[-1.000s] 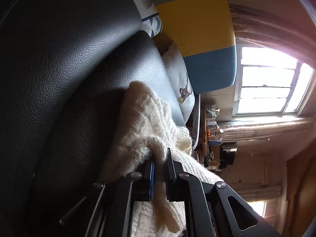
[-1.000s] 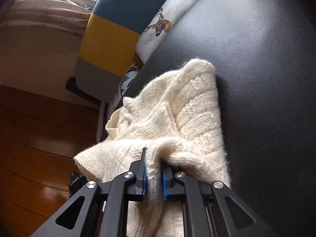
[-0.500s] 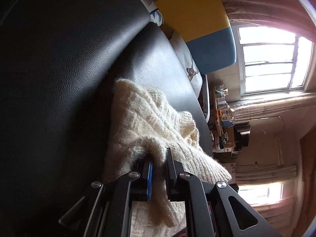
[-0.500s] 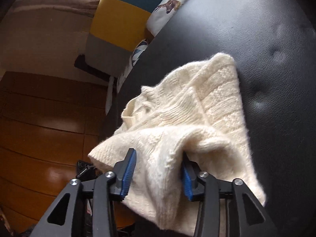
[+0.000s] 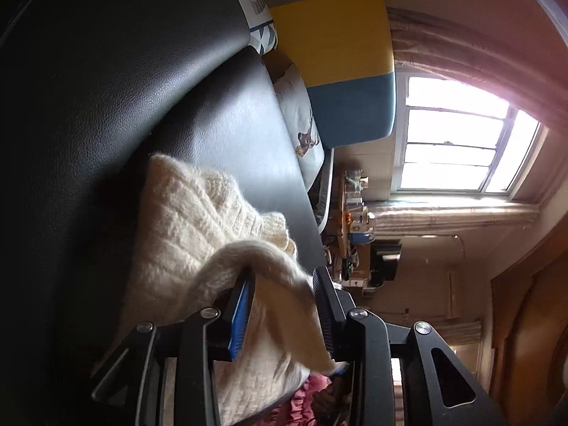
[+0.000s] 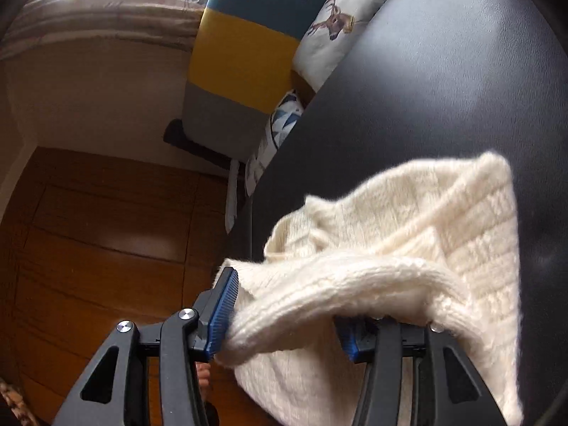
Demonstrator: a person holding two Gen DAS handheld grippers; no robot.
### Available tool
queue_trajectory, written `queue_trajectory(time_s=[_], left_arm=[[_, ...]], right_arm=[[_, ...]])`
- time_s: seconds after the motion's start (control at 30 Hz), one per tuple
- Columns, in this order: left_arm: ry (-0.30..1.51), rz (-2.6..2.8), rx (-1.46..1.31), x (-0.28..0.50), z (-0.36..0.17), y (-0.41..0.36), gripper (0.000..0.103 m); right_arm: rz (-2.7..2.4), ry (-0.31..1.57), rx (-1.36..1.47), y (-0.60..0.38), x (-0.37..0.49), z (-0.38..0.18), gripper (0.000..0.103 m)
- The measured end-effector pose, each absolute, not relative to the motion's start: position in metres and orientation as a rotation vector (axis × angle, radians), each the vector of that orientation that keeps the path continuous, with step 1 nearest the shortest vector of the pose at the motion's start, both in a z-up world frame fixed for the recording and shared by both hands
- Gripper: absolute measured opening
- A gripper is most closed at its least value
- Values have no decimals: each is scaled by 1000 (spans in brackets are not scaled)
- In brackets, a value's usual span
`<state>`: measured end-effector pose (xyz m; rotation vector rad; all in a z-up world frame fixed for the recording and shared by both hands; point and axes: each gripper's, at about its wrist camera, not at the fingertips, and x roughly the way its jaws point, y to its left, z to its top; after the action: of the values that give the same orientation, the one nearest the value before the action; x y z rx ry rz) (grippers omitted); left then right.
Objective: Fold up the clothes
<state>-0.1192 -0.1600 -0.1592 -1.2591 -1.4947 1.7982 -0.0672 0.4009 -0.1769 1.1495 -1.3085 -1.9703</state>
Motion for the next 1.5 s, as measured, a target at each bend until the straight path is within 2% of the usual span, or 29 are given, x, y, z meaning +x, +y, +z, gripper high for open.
queue_trajectory(time_s=[0.1, 0.23, 0.33, 0.5, 0.7, 0.83, 0.87, 0.93, 0.97, 1.07, 1.13, 1.2, 1.27, 1.33, 1.4, 1.5], left_arm=[[-1580, 1813, -1212, -130, -162, -172, 36], [-1518, 1941, -1220, -136, -154, -183, 39], [-1350, 2066, -1255, -127, -148, -189, 48], [-976, 2200, -1340, -101, -149, -181, 49], [-699, 2301, -1316, -105, -141, -153, 51], [-587, 2294, -1339, -117, -145, -136, 51], [-553, 2292, -1337, -117, -144, -132, 48], [-507, 2319, -1318, -113, -138, -128, 16], [-494, 2346, -1303, -109, -134, -129, 6], [-551, 2442, -1393, -111, -145, -152, 6], [-612, 2426, -1455, -113, -160, -163, 7], [-609, 2450, -1387, -104, -151, -165, 8], [-526, 2512, -1281, -97, -128, -157, 8], [-438, 2470, -1172, -95, -105, -136, 18], [-331, 2392, -1105, -96, -87, -109, 46], [-190, 2300, -1132, -110, -86, -67, 48]], right_arm=[[-2008, -1368, 1120, 404, -83, -178, 52], [-2116, -1217, 1099, 398, -68, -157, 52], [-2244, -955, 1148, 378, -47, -143, 52], [-2370, -484, 1247, 327, -20, -141, 52], [-2390, -218, 1253, 281, -40, -135, 52], [-2387, -89, 1298, 250, -68, -135, 52], [-2383, -62, 1311, 244, -75, -136, 52], [-2398, 18, 1334, 237, -85, -142, 52], [-2404, 58, 1345, 234, -91, -146, 52], [-2396, 99, 1415, 231, -102, -162, 52], [-2390, 60, 1427, 233, -104, -167, 52], [-2388, 13, 1428, 237, -104, -170, 52], [-2389, -23, 1421, 241, -104, -172, 52], [-2401, -21, 1411, 241, -103, -174, 54], [-2412, -6, 1415, 238, -102, -175, 55], [-2403, 0, 1464, 236, -106, -175, 55]])
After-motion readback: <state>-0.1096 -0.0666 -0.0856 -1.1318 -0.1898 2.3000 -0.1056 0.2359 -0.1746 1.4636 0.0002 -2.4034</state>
